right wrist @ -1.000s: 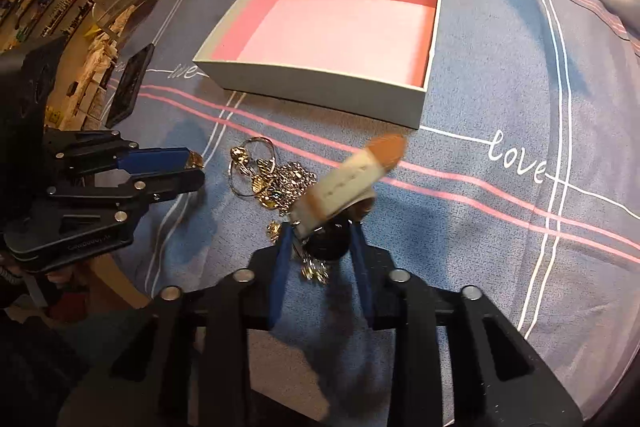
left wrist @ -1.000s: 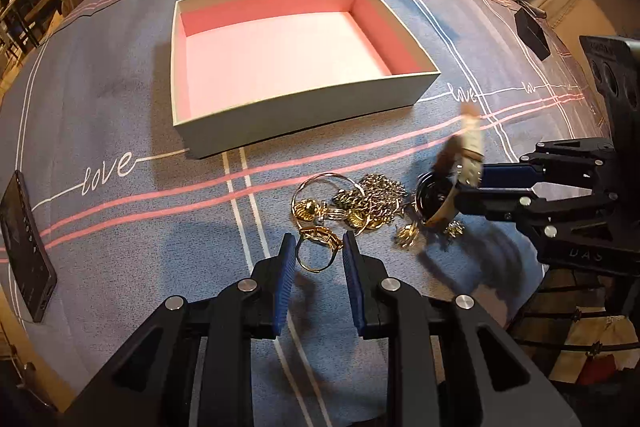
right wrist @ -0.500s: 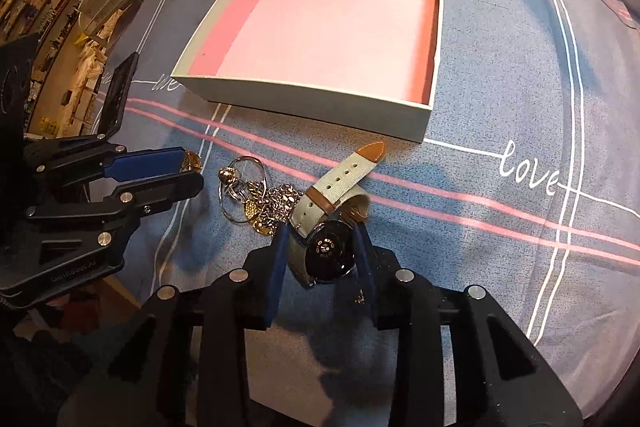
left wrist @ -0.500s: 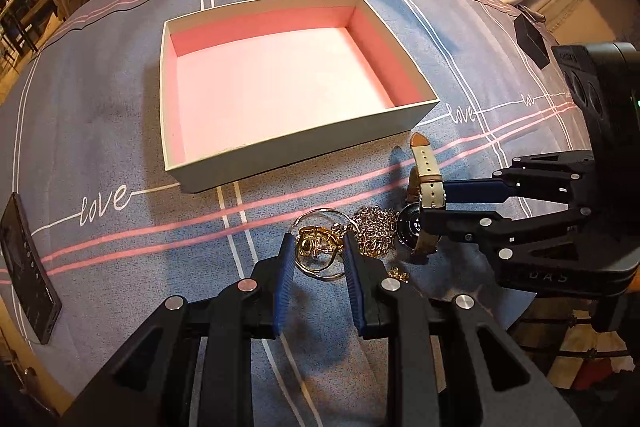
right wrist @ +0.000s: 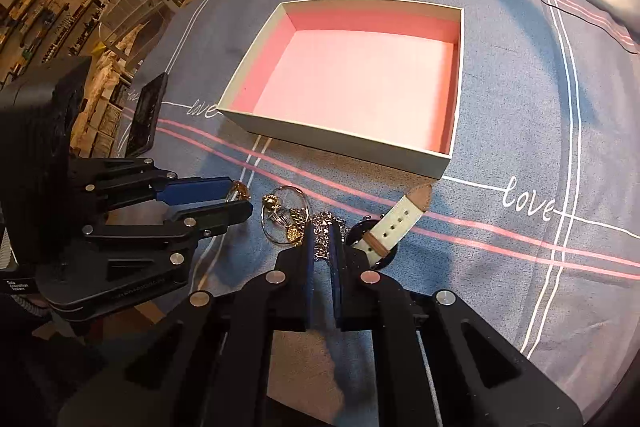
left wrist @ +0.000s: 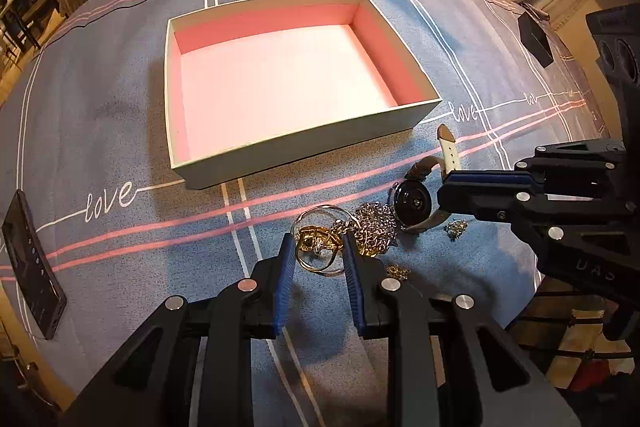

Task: Organize jewelry
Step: 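Carry the watch and gold ring over the pink-lined box with both tools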

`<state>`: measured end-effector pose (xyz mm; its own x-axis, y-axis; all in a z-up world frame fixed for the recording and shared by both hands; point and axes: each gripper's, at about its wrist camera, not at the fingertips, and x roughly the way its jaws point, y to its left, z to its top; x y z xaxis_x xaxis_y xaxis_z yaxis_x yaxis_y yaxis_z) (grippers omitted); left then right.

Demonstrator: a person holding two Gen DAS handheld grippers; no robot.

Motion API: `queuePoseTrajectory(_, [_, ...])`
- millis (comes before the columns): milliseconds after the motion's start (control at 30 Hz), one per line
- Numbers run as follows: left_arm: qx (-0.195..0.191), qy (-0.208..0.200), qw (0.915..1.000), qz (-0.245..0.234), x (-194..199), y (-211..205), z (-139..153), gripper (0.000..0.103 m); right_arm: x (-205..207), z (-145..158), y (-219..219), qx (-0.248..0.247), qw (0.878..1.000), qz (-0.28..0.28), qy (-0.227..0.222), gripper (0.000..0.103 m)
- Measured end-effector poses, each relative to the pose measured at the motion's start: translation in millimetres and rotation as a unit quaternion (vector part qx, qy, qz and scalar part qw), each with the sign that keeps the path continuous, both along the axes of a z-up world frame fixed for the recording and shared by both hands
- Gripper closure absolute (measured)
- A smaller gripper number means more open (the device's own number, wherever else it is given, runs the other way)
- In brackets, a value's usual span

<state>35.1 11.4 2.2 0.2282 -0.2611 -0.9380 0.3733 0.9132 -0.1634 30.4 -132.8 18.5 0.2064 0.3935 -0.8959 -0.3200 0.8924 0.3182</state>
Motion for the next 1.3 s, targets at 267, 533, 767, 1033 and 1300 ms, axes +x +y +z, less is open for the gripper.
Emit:
queuePoseTrajectory(267, [0.004,0.003,1.0,0.004,-4.1,2.1,-3.6,0.079,-18.1,-5.7,-26.7,-0.05,0.995,-0.089,0.023,0.037])
queuePoseTrajectory(533, [0.012,0.007,0.9999,0.007,-7.1,2.6,-7.8,0.079,10.7,-46.5,-12.5,-0.011,0.991,-0.109,0.074,0.082])
queuePoseTrajectory(767, [0.015,0.008,0.9998,0.011,-7.6,0.9,-5.4,0.079,-5.9,-10.5,-2.1,0.003,0.997,-0.075,0.024,0.095])
queuePoseTrajectory(1033, [0.012,-0.017,0.9996,0.022,9.4,-5.5,30.0,0.079,3.5,39.8,-3.5,0.025,0.997,-0.068,-0.01,0.095])
queuePoseTrajectory(1300, [0.012,-0.051,0.9974,0.05,60.0,-9.7,59.0,0.079,51.5,68.6,-6.6,0.012,0.997,-0.067,-0.043,0.095])
